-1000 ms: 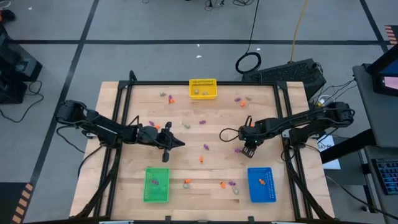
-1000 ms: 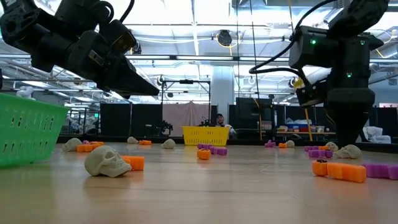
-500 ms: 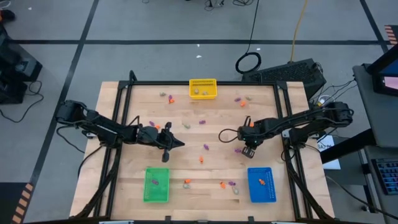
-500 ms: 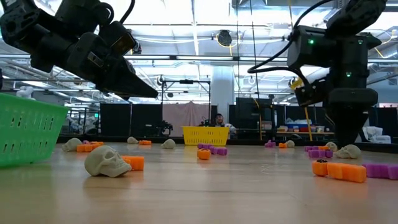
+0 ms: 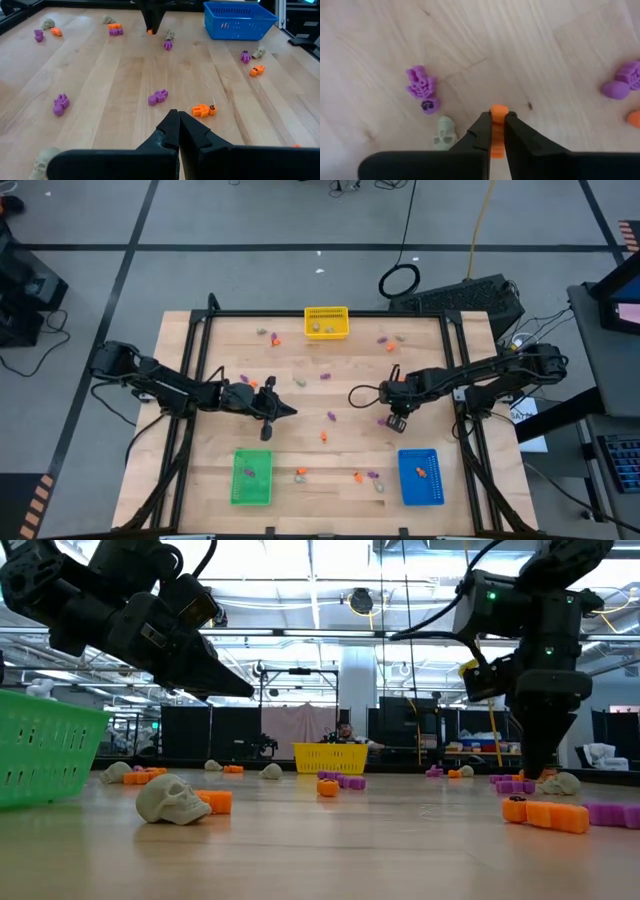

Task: Sort Halloween decoration
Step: Put the orange skeleton toy into the blue bin

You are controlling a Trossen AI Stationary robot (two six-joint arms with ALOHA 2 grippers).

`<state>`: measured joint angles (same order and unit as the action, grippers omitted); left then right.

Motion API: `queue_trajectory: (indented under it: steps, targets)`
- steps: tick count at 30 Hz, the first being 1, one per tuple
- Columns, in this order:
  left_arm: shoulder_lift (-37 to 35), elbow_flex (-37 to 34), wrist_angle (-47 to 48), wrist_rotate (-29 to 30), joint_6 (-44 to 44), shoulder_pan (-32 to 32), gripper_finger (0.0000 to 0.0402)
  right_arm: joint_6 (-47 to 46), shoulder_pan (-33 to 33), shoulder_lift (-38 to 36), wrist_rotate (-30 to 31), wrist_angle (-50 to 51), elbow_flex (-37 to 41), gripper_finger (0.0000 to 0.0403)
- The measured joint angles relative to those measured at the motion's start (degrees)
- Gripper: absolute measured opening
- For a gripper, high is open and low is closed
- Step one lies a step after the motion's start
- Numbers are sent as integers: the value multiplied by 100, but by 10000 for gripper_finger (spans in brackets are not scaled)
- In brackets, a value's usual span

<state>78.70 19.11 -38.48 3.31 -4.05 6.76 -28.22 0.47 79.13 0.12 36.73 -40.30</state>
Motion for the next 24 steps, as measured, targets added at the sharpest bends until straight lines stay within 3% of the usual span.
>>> queue_trajectory:
  steps: [13, 19, 24]
  targets:
    - [-1, 0, -7, 0, 0, 0, 2, 13, 317, -2, -15, 666, -699, 23]
    - [0, 0, -7, 0, 0, -2, 2, -523, 963, -2, -76, 1268, -1307, 23]
    - [0, 0, -7, 0, 0, -2, 2, -1513, 1785, -7, -643, 1631, -1611, 23]
